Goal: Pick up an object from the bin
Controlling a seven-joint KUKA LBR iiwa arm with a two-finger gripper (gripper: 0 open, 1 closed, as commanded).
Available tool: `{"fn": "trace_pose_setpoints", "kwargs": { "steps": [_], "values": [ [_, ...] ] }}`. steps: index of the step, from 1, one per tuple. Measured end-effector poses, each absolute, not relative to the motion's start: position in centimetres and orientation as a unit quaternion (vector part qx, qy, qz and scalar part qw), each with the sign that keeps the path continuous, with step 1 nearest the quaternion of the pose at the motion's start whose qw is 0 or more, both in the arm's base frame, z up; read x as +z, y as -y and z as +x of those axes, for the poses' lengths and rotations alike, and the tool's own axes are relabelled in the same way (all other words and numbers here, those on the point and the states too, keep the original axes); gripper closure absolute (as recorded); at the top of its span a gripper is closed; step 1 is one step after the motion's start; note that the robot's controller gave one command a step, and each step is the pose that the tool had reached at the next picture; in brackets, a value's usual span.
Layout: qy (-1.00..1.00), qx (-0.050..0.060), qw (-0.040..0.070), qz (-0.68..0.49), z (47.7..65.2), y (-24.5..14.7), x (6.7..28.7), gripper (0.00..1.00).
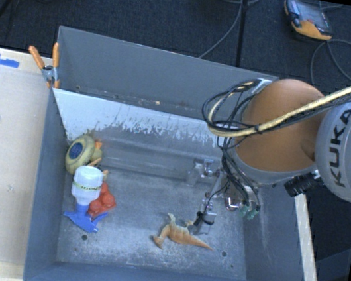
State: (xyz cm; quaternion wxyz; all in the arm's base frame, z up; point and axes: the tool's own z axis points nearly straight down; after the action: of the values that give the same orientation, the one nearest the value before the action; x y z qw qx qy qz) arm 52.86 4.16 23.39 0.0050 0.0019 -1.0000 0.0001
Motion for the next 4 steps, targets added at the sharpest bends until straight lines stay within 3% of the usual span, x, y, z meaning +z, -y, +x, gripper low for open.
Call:
{"fn": "trace_pose_setpoints", "kwargs": {
  "steps": [1,2,3,4],
  "values": [
    [1.0,0.0,0.001,0.001,53.0,-4.1,23.8,0.0],
    [1.0,0.0,0.0,0.012,52.4,-2.6,18.3,0.0],
    [0.998,-0.001,0.006,0.059,51.0,-0.2,15.3,0.0],
    [1.0,0.0,0.001,0.028,51.7,0.6,14.9,0.0]
  ]
}}
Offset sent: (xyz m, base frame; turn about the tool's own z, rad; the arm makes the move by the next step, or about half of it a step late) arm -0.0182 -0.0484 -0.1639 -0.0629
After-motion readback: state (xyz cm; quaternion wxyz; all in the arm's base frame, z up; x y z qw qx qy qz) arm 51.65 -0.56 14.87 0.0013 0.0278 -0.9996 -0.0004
